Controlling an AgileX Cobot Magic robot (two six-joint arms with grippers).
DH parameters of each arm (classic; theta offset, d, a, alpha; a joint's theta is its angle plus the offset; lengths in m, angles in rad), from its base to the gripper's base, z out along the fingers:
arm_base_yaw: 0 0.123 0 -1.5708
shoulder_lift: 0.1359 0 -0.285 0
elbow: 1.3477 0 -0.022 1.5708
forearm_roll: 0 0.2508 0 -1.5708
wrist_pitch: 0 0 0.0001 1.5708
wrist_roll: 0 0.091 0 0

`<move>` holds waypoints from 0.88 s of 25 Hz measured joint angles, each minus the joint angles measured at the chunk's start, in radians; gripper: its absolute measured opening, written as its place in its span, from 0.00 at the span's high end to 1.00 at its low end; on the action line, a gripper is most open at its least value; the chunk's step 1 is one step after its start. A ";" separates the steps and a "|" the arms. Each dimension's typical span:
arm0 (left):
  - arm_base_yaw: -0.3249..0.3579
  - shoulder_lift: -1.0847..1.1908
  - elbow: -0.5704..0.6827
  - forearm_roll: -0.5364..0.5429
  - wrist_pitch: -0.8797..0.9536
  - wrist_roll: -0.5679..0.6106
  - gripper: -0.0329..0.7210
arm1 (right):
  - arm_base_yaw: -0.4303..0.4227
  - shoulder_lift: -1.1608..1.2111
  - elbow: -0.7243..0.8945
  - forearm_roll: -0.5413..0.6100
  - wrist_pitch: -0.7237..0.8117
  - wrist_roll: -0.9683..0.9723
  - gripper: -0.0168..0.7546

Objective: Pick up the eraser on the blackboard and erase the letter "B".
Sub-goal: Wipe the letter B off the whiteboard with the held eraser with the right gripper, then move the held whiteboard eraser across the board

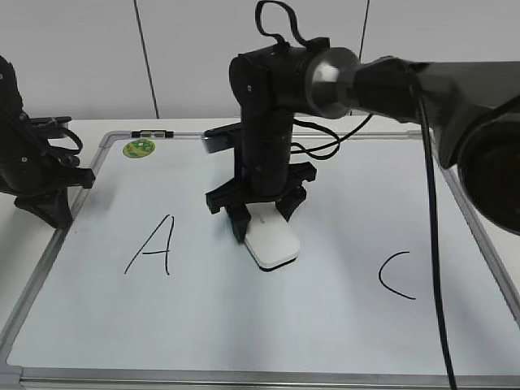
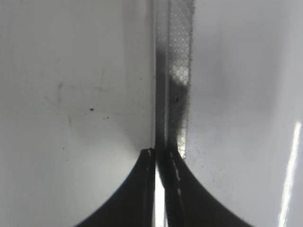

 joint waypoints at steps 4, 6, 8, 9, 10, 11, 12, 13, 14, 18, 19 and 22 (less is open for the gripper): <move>0.000 0.000 0.000 -0.002 0.000 0.000 0.93 | -0.083 0.000 -0.003 0.027 0.000 0.019 0.31; 0.000 0.000 0.000 -0.002 0.000 0.000 0.93 | -0.130 0.000 -0.003 0.027 -0.002 0.023 0.31; 0.000 0.000 0.000 -0.002 0.000 0.000 0.93 | -0.178 0.000 -0.003 0.025 -0.002 0.026 0.31; 0.000 0.000 0.000 -0.002 0.000 0.000 0.93 | -0.191 0.000 -0.003 0.025 -0.003 0.028 0.31; 0.000 0.000 0.000 -0.002 0.000 0.000 0.93 | -0.198 0.000 -0.003 0.027 -0.003 0.028 0.31; 0.000 0.000 0.000 -0.002 0.000 0.000 0.93 | -0.202 -0.004 -0.003 0.027 -0.003 0.028 0.31; 0.000 0.000 0.000 -0.002 0.000 0.000 0.93 | -0.204 -0.006 -0.003 0.027 -0.004 0.028 0.31; 0.000 0.000 0.000 -0.002 0.000 0.000 0.93 | -0.204 -0.011 -0.001 0.027 -0.006 0.030 0.31; 0.000 0.000 0.000 -0.002 0.000 0.000 0.93 | -0.206 -0.017 0.006 0.025 -0.008 0.030 0.31; 0.000 0.000 0.000 -0.002 0.000 0.000 0.93 | -0.223 -0.064 0.017 -0.027 -0.008 0.030 0.31; 0.000 0.000 0.000 -0.002 0.000 0.000 0.93 | -0.227 -0.095 0.017 -0.049 -0.008 0.033 0.31; 0.000 0.001 0.000 -0.002 0.000 0.000 0.93 | -0.243 -0.153 0.020 -0.084 -0.008 0.046 0.31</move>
